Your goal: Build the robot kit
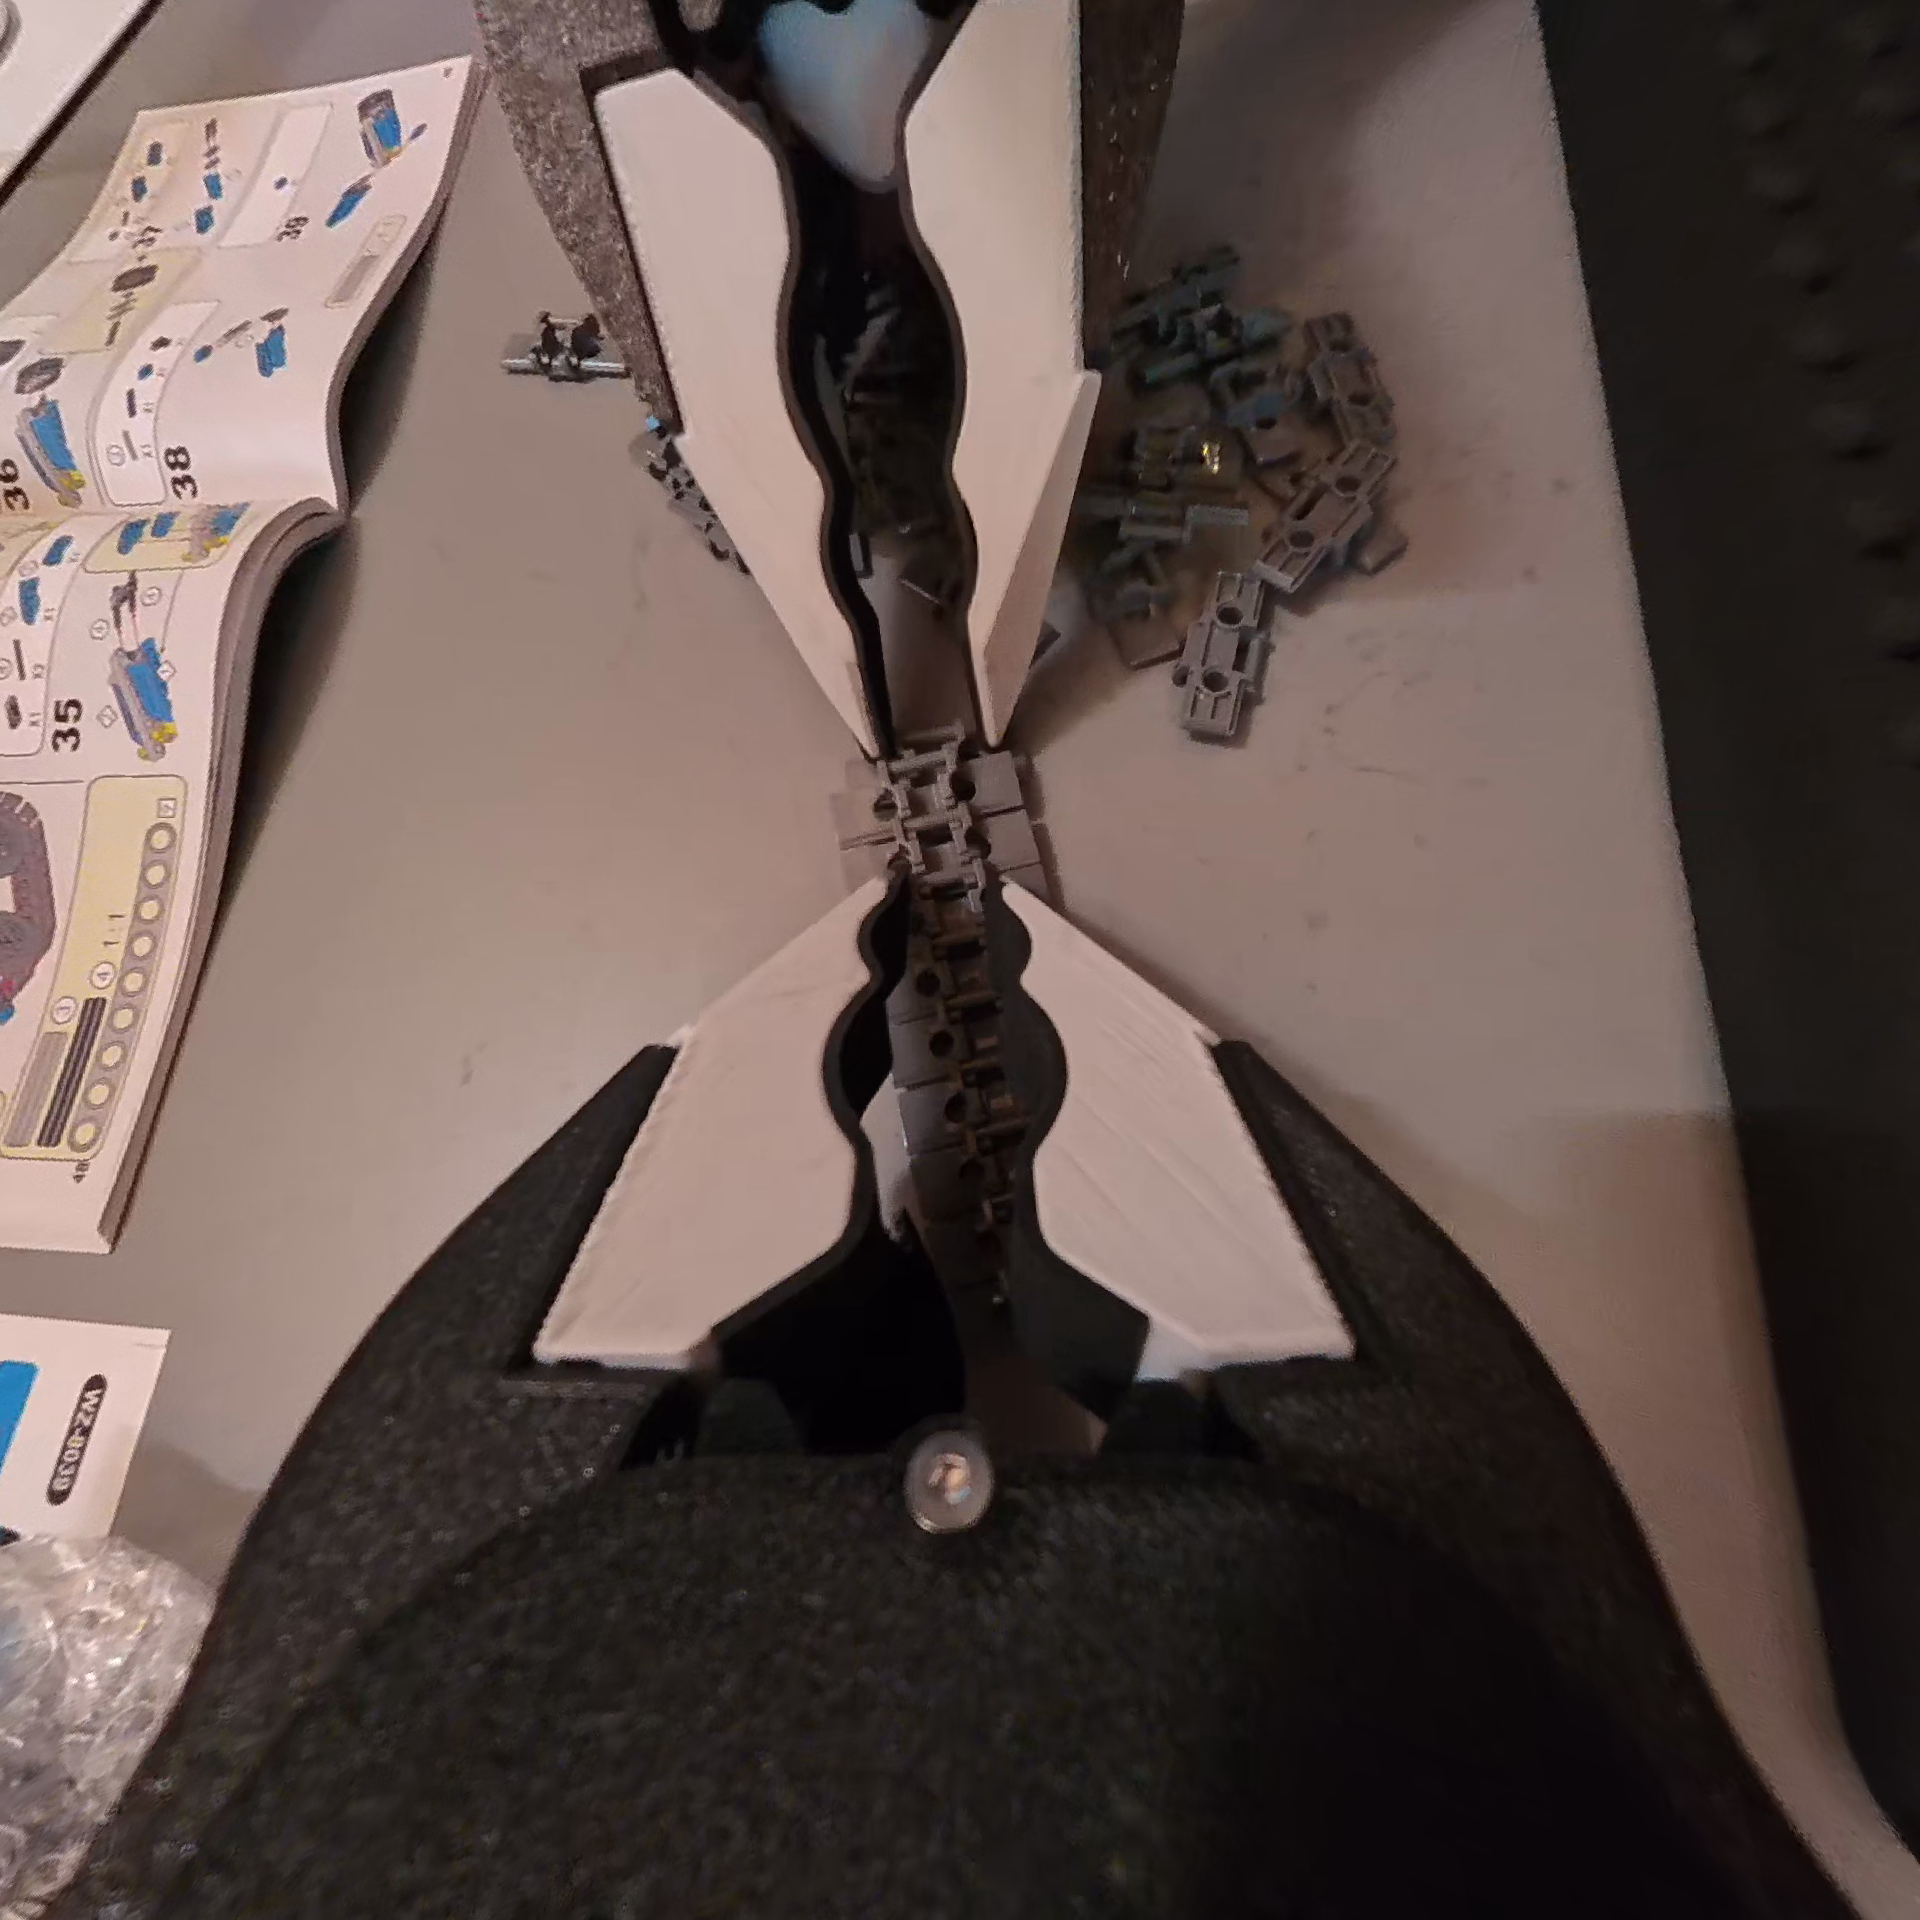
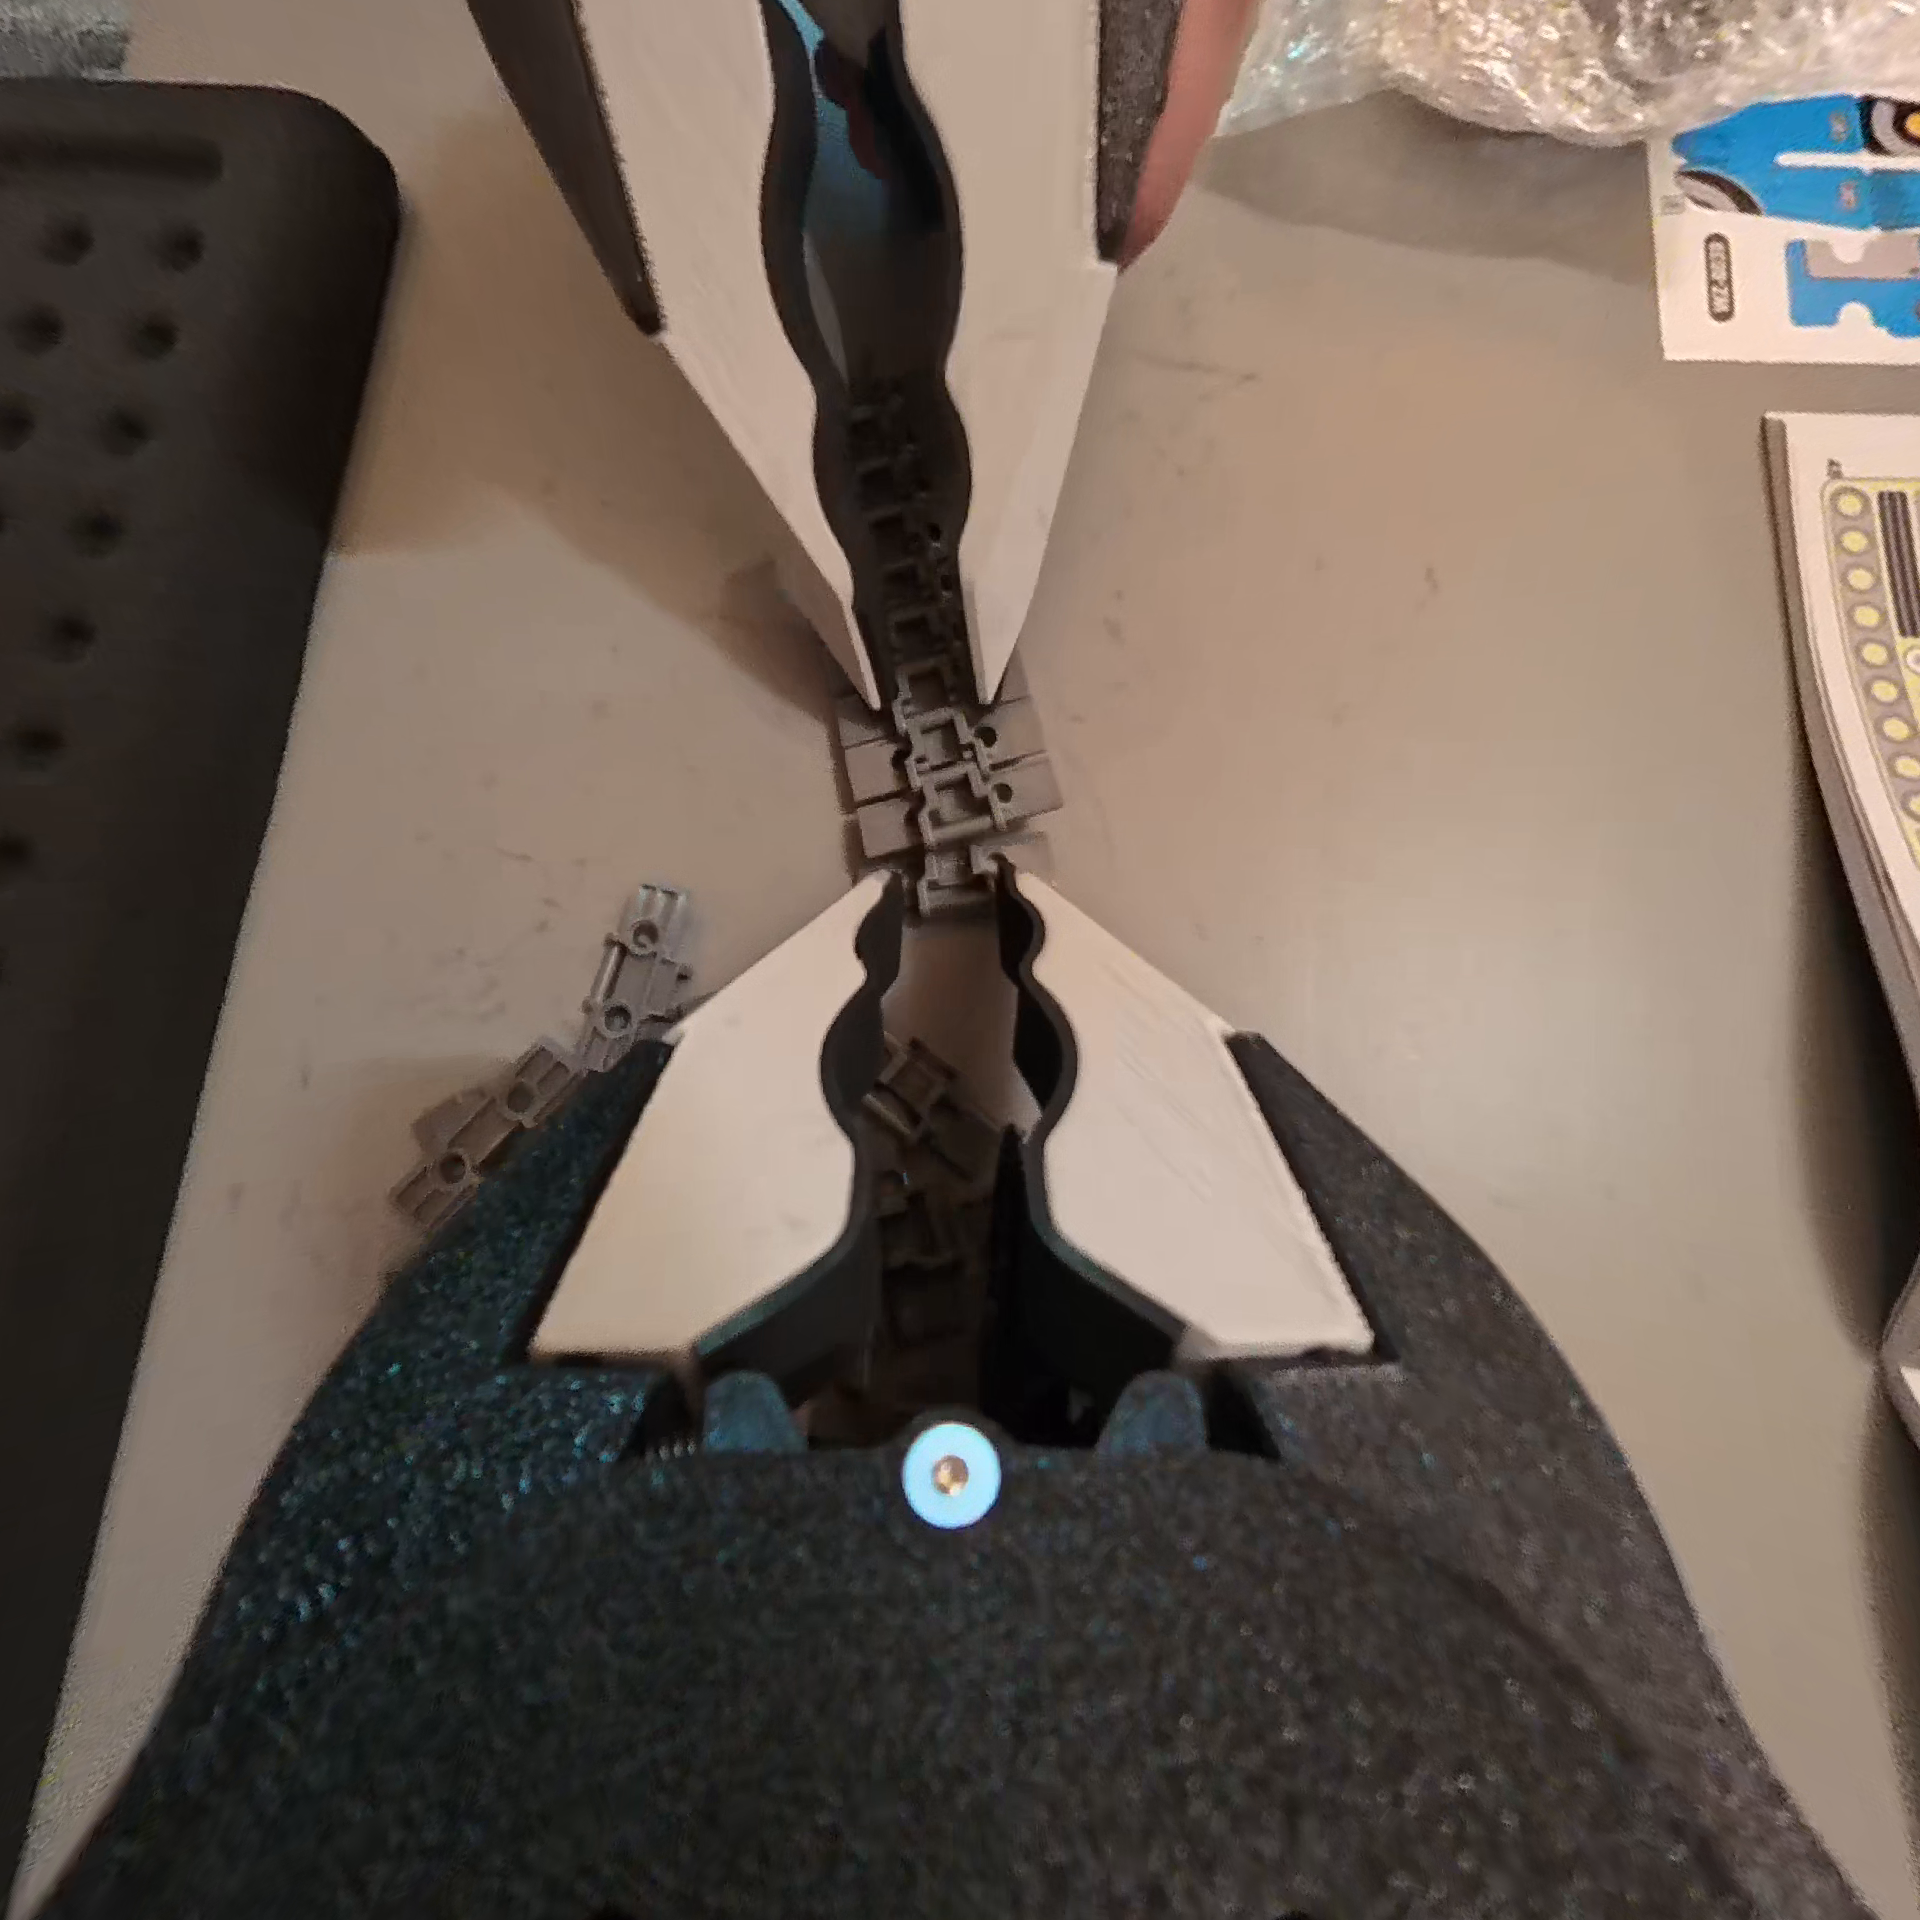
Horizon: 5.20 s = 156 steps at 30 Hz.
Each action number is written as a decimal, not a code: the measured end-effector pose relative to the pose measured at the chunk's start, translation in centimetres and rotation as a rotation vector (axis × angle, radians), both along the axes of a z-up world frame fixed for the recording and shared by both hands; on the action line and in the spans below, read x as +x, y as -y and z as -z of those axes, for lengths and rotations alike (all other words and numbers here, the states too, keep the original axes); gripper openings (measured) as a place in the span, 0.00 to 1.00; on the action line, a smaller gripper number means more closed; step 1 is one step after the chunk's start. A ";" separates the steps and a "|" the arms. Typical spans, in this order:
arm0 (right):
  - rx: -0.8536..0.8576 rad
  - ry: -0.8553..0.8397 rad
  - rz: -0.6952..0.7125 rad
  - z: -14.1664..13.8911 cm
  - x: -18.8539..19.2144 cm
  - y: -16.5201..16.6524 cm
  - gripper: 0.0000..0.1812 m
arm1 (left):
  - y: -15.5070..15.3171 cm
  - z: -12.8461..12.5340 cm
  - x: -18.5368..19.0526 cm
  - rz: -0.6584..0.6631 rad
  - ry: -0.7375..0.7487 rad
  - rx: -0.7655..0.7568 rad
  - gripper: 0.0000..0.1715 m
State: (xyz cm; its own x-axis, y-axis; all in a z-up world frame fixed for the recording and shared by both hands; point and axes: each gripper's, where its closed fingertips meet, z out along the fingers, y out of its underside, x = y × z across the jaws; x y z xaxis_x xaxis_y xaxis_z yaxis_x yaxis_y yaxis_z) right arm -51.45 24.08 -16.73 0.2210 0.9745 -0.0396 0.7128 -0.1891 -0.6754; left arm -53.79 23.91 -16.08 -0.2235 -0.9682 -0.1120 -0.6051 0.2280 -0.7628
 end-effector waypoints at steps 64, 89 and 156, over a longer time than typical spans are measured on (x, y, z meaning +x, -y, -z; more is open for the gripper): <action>-0.196 0.000 0.023 -0.3 -1.0 0.4 0.00 | 1.0 0.5 0.1 0.010 -0.052 -0.103 0.08; -0.026 0.049 0.023 0.0 0.8 0.5 0.08 | 0.8 -0.7 0.7 -0.023 0.025 -0.094 0.08; -0.214 0.046 0.103 0.2 1.7 1.5 0.11 | 0.9 0.4 3.0 -0.111 -0.033 -0.070 0.07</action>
State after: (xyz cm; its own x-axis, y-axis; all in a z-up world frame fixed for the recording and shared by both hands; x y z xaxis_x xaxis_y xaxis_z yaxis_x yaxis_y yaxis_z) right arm -49.78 22.58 -16.93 0.3250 0.9172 -0.2306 0.7115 -0.3977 -0.5793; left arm -50.75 23.04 -16.46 -0.1174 -0.9924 -0.0378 -0.6489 0.1055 -0.7535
